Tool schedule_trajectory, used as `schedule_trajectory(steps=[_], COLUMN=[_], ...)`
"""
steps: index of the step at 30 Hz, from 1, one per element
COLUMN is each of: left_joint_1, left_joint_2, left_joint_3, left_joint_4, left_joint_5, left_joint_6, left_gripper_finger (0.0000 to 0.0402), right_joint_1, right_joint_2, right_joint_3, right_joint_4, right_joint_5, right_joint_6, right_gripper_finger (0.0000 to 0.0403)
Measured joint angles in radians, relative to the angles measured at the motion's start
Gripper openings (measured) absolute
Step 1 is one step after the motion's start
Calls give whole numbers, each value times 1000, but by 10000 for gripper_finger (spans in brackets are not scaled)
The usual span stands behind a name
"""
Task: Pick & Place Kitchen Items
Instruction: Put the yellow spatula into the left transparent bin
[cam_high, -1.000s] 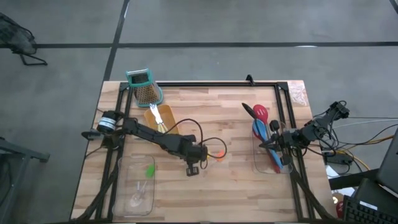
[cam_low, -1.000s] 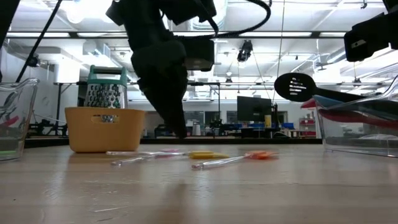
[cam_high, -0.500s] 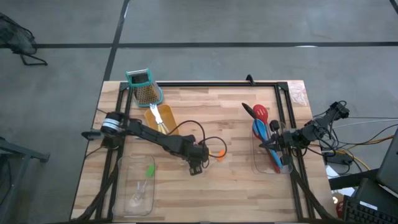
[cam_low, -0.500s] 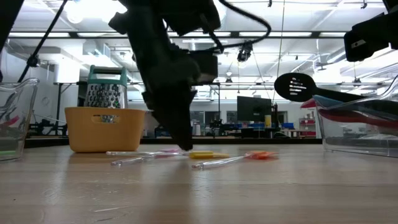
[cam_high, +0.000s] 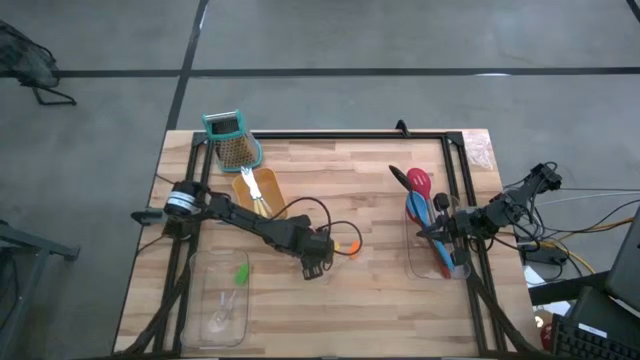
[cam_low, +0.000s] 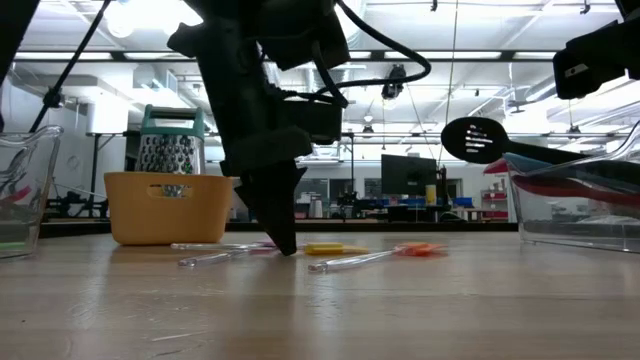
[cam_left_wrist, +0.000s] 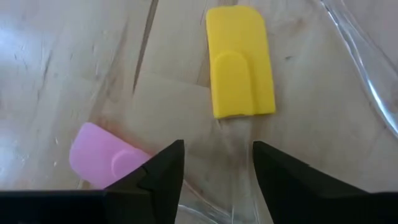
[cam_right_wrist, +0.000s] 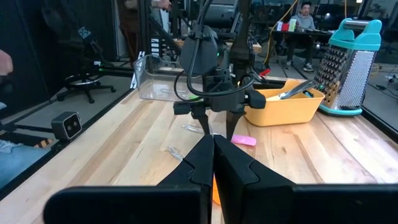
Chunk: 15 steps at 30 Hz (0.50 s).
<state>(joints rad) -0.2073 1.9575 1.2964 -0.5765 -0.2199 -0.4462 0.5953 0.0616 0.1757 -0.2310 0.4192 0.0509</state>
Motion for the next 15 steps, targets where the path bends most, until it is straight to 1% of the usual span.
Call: schedule_trajectory(steps=[3,5,8,12,13,15], left_joint_1=[0,-1,-6,-6,-6,-6], left_joint_2=[4,6,6,7,7,6], left_joint_3=[-7,-10,-14,-16,-16,-17], left_joint_4=[4,8,19,30,31,32], left_joint_5=[13,24,34,52,53,56], left_joint_6=[0,0,9,53,62,73], left_gripper_finger=[182,164,120,40,25,19], right_joint_1=[0,0,0,0,0,0], right_joint_2=[0,0,0,0,0,0], right_joint_3=[0,0,0,0,0,0], right_joint_4=[0,0,0,0,0,0], right_joint_5=[0,0,0,0,0,0], right_joint_6=[0,-1,0,0,0,-1], right_gripper_finger=[8,8,8,8,8,8])
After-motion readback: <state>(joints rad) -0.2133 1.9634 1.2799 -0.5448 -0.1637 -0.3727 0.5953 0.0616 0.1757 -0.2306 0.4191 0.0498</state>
